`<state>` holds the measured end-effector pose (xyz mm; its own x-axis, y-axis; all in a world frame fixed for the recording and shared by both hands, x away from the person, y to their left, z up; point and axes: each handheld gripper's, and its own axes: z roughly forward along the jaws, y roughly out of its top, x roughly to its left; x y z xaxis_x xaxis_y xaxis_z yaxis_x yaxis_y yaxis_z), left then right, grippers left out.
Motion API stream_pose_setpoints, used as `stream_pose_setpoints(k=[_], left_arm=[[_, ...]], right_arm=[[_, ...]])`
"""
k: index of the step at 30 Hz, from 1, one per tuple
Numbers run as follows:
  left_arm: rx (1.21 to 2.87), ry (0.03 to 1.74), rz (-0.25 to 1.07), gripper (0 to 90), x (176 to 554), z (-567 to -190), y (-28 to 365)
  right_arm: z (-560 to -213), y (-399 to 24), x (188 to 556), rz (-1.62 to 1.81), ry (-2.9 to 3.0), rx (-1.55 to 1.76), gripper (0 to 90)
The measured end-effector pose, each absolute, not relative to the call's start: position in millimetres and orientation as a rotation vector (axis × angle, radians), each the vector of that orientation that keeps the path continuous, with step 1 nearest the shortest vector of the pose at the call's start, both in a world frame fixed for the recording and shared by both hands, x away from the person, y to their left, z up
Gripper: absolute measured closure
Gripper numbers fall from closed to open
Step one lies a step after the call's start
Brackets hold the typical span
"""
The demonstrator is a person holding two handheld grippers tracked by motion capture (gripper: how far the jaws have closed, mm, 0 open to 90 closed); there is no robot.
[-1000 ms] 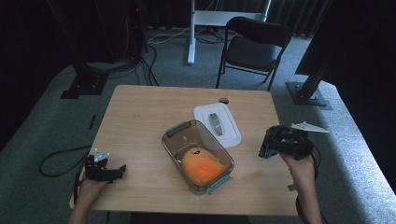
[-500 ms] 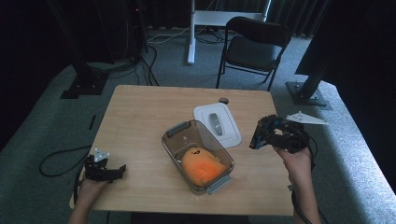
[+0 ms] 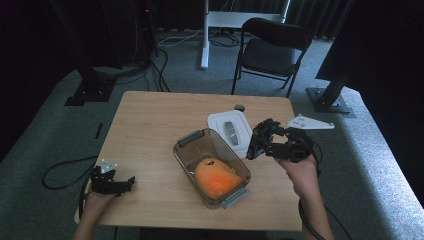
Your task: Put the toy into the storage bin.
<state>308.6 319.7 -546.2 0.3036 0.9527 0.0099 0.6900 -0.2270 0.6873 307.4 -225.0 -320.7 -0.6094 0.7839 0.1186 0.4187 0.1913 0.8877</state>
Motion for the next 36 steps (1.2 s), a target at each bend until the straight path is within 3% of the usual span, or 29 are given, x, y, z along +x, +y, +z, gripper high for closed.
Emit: stream_pose_setpoints(k=[12,36], left_arm=[[1.999,1.454,0.590,1.3,309,-546,320],[1.997,1.456,0.588,1.3,309,-546,320]], right_arm=[[-322,-182,302,1.409,2.218,1.014,25.1],[-367,-143,306,1.352,2.397,1.023,25.1]])
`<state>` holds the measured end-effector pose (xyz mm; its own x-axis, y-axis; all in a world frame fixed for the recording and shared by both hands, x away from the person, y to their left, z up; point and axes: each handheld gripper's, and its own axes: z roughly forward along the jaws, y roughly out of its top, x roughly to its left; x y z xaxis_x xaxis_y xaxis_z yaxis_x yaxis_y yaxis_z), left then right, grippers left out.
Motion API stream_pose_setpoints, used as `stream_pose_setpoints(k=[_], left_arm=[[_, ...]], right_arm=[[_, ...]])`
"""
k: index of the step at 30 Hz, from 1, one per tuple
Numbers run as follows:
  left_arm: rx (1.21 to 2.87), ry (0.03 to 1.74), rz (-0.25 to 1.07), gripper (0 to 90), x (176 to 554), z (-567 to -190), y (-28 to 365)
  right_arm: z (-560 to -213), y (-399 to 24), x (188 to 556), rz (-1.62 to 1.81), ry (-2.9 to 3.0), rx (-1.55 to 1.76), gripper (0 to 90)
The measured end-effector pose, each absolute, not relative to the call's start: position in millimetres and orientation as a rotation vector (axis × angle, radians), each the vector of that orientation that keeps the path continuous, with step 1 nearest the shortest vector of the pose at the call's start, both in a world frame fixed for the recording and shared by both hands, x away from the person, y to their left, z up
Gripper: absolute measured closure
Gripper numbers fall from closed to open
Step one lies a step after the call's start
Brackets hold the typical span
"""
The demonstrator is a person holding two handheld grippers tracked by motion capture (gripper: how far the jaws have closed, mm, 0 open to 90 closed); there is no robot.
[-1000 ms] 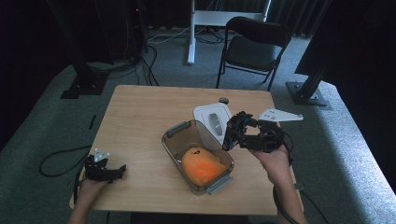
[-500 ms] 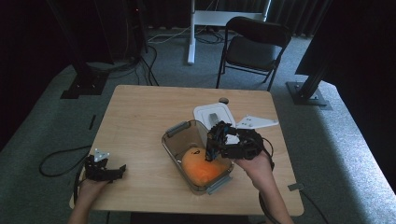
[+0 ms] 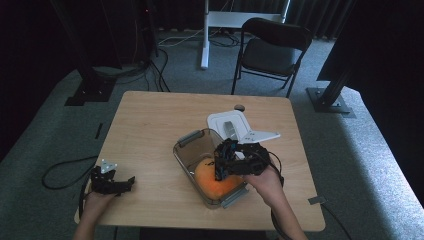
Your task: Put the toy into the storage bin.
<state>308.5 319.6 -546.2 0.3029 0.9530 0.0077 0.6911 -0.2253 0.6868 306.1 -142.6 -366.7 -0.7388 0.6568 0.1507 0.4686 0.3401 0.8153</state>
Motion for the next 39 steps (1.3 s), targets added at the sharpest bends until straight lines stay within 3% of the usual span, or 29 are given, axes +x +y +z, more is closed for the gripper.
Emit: stream_pose_setpoints(k=[19,39], left_arm=[[1.998,1.456,0.588,1.3,309,-546,320],[1.998,1.454,0.589,1.3,309,-546,320]], right_arm=[[-372,-151,319,1.312,2.390,1.083,25.1],[-388,-122,349,1.204,2.470,1.083,25.0]])
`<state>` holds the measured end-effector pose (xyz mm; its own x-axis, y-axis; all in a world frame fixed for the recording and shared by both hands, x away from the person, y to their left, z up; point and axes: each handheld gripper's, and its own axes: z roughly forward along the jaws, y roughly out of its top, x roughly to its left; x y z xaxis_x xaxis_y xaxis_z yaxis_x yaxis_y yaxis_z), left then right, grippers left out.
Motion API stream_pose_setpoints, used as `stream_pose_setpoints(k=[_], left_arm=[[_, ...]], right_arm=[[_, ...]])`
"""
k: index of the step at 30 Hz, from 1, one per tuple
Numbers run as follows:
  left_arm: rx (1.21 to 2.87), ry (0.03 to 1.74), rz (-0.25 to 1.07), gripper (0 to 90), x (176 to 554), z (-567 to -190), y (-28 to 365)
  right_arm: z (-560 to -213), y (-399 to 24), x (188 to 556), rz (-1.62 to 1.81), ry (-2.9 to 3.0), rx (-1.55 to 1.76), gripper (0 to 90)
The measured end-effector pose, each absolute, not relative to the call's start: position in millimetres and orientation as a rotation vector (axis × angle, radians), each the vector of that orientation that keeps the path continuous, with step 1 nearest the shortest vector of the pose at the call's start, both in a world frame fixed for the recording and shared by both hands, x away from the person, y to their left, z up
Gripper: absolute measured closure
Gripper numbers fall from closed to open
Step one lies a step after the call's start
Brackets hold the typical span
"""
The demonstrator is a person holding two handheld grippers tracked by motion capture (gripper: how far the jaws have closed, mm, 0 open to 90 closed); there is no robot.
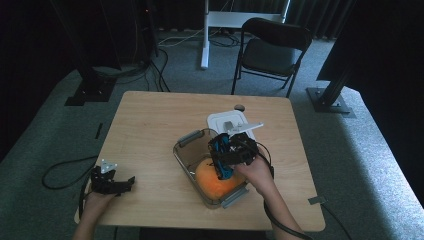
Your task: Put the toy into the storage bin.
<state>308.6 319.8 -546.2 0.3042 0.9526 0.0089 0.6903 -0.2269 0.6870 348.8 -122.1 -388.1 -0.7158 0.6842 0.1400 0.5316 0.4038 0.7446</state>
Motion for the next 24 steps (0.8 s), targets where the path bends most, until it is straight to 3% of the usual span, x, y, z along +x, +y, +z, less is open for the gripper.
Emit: stream_pose_setpoints(k=[24], left_arm=[[1.996,1.451,0.587,1.3,308,-546,320]], right_arm=[[-418,-87,377,1.016,2.572,1.093,24.8]])
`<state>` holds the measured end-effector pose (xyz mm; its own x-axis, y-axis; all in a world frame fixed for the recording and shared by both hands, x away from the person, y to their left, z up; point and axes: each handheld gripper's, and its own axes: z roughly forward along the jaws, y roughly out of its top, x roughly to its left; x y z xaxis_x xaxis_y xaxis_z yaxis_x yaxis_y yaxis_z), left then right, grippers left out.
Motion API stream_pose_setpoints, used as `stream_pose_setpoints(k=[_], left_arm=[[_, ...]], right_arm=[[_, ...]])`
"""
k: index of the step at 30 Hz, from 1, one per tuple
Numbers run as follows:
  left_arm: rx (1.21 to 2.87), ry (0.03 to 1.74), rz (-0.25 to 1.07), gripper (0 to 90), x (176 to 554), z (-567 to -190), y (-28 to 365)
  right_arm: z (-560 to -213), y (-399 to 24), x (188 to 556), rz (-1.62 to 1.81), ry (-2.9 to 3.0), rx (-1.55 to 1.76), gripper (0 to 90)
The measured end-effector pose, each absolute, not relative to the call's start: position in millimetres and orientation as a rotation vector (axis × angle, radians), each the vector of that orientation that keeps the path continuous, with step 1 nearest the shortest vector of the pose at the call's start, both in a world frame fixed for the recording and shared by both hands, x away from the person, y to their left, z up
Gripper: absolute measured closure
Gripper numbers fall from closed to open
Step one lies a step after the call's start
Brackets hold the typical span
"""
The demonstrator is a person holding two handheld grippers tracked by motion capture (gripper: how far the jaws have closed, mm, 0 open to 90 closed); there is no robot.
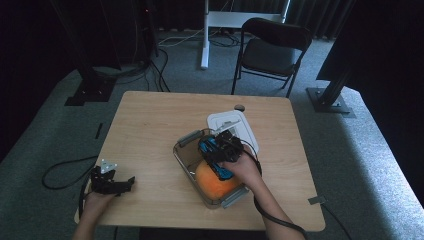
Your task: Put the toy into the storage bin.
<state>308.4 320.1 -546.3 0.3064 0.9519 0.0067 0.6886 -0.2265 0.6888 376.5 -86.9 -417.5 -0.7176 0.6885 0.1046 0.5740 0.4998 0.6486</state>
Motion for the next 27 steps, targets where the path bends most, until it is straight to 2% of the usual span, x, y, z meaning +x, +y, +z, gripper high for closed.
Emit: stream_pose_setpoints(k=[17,27], left_arm=[[1.999,1.449,0.589,1.3,308,-546,320],[2.001,1.447,0.588,1.3,308,-546,320]], right_arm=[[-425,-80,383,0.888,2.656,1.083,24.4],[-428,-76,384,0.850,2.677,1.101,20.4]])
